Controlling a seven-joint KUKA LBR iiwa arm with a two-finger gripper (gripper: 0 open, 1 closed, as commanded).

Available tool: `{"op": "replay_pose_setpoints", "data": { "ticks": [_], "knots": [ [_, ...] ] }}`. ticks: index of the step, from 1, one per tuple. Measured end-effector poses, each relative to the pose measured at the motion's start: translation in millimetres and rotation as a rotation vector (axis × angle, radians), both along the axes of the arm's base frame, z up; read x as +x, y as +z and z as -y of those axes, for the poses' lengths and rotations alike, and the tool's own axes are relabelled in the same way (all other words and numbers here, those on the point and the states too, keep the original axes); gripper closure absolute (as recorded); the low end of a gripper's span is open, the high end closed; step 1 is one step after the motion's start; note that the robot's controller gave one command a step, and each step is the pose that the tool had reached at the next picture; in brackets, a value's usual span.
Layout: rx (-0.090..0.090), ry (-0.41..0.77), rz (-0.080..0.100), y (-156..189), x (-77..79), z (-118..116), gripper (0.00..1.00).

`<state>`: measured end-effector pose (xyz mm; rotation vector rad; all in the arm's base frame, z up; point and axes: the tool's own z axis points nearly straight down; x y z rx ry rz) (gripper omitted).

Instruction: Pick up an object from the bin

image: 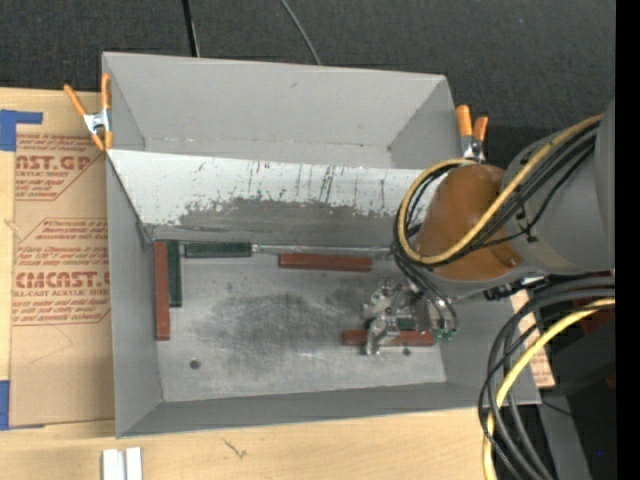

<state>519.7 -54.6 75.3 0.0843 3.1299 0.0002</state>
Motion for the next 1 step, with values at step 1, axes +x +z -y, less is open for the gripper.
{"op": "replay_pose_setpoints", "data": {
  "ticks": [1],
  "knots": [
    [0.001,-0.010,-0.010,153.1,-0.4,6.4,1.00]
  ]
}}
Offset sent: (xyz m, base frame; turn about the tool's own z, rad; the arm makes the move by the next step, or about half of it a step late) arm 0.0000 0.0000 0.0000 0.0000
